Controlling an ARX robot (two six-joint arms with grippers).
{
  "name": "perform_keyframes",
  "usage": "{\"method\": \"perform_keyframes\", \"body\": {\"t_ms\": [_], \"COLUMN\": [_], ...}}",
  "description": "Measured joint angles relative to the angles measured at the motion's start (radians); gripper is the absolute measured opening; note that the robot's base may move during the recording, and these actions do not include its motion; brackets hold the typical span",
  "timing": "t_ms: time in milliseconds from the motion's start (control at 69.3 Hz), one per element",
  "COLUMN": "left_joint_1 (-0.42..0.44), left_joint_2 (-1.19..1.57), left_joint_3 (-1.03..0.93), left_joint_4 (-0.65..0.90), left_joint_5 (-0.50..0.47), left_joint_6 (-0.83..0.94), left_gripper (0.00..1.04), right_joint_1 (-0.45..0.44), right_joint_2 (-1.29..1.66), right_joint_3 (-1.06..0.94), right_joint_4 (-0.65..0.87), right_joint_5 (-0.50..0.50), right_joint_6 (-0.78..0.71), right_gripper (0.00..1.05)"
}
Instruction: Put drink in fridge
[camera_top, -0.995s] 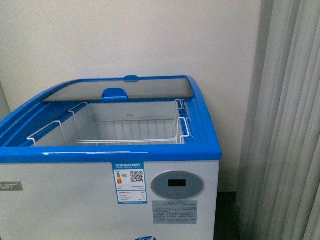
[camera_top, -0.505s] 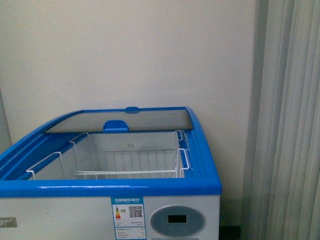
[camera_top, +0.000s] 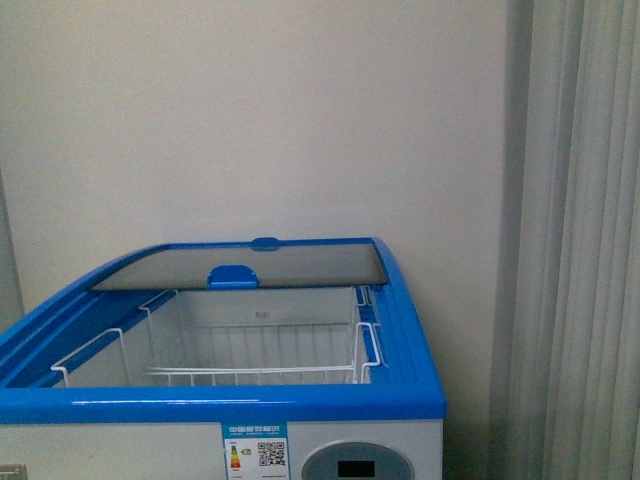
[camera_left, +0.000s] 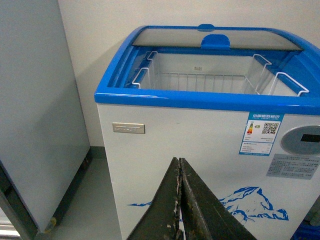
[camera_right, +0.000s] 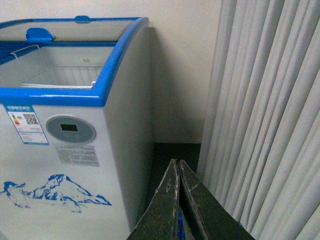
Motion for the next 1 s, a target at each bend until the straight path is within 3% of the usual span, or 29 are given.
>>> {"method": "perform_keyframes", "body": {"t_ms": [361, 447, 894, 995], "left_joint_1": [0.0, 0.0, 0.0, 0.0], "left_joint_2": [0.0, 0.0, 0.0, 0.0], "left_joint_3": [0.0, 0.0, 0.0, 0.0], "left_joint_4": [0.0, 0.0, 0.0, 0.0], "left_joint_5": [0.0, 0.0, 0.0, 0.0], "left_joint_6": [0.0, -0.001, 0.0, 0.0], "left_gripper": [0.03, 0.04, 0.84, 0.98], "right_joint_1": [0.0, 0.0, 0.0, 0.0], "right_joint_2": [-0.08, -0.106, -0.11, -0.11], "right_joint_3": [-0.039, -0.062, -0.062, -0.062], "right_joint_4": [-0.014, -0.012, -0.011, -0.011], "right_joint_5": [0.0, 0.0, 0.0, 0.0], "right_joint_6": [0.0, -0.001, -0.001, -0.001], "right_gripper": [0.03, 0.2, 0.97, 0.97]}}
